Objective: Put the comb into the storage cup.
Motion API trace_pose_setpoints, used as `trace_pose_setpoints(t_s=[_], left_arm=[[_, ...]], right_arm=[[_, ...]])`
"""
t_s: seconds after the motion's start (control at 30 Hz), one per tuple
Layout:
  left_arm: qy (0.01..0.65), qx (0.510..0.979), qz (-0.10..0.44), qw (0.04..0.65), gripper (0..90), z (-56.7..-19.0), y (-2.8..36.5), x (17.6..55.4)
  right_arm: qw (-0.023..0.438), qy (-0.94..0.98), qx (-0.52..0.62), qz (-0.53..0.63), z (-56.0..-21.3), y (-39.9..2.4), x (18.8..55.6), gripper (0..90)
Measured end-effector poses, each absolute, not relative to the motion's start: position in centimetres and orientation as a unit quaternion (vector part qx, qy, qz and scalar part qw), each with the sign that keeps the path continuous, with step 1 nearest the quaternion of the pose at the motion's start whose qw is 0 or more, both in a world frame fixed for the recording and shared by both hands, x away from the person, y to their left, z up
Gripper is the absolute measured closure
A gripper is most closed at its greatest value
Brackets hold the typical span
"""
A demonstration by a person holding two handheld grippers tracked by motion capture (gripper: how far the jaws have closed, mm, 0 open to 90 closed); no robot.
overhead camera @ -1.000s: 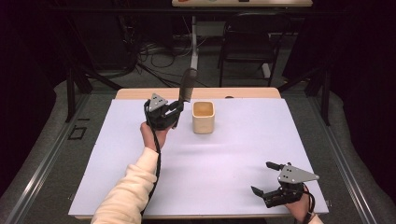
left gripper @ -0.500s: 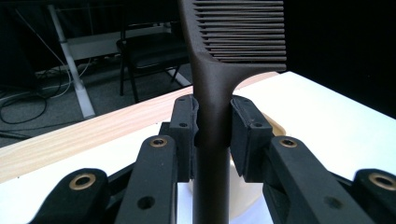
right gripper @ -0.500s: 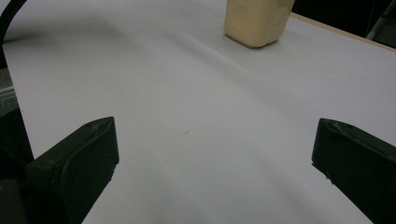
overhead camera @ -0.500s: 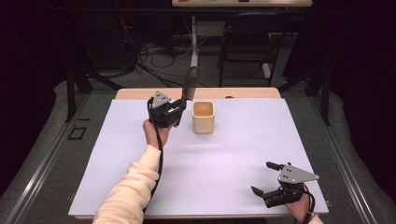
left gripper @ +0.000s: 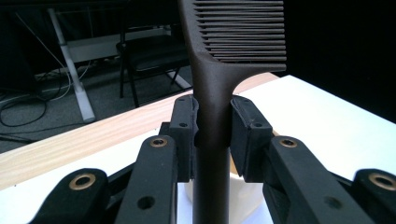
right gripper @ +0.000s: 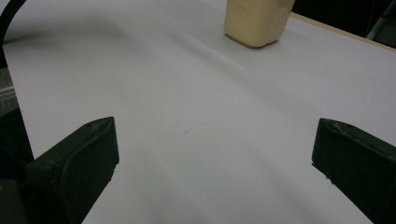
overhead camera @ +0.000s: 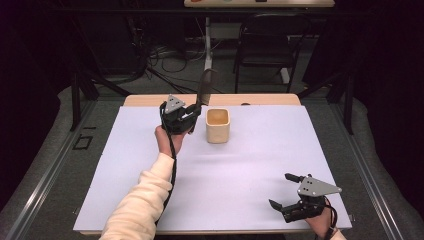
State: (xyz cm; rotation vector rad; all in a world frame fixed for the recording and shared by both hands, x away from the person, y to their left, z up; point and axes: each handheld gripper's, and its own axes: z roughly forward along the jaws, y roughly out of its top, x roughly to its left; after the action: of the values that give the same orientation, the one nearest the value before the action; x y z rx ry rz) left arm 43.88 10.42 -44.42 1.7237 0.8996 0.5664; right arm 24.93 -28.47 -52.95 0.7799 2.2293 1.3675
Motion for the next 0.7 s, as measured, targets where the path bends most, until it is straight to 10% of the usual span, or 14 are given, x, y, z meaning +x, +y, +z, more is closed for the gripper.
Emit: trace_pose_setpoints(t_s=[0.7], left_arm=[[0.37, 0.719, 0.239, 0.537, 72.0, -43.7, 9.2, 44.4]], right_arm=[[0.204, 0.8, 0.28, 0.491, -52.9, -28.5, 24.9, 0.3]])
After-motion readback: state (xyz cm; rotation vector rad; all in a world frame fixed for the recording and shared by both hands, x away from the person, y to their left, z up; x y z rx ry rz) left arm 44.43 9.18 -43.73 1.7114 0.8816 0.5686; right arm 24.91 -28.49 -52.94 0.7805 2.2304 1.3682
